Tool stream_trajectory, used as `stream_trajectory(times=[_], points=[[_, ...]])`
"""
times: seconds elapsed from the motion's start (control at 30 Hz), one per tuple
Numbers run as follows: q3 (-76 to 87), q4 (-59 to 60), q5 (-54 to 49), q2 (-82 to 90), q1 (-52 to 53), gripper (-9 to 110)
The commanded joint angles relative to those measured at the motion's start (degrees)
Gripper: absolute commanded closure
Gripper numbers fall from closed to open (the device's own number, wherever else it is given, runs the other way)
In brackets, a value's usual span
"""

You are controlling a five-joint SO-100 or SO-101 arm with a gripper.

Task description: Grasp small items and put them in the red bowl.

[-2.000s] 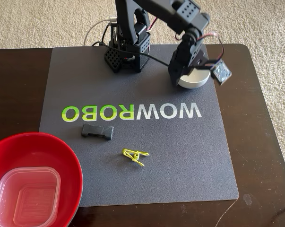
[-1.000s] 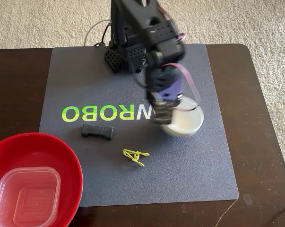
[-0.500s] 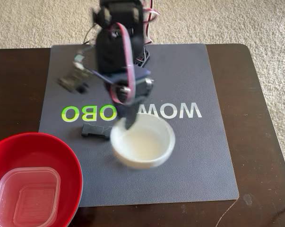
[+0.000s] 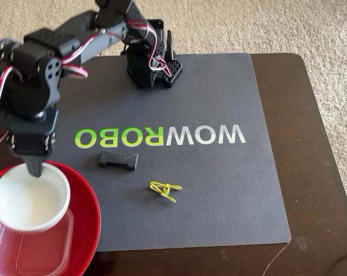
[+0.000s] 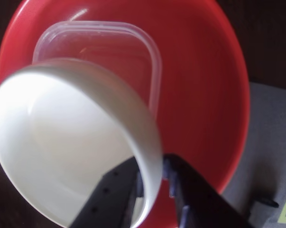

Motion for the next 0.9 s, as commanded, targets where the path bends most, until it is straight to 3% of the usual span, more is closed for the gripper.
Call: stream_trajectory(times=[0.0,0.13,0.4,0.63,0.87], points=[[-9.23,0.18,-0.18,-3.69,0.18,101],[-9.49,0.62,-0.53,-5.19,-0.79,86],[-9.49,3.87,0.97,-0.62,-4.13,81],[-5.1,15.82,7.73,10.72,-22.24,80],[10.02,15.29,-2.46,10.2,-33.57,80]])
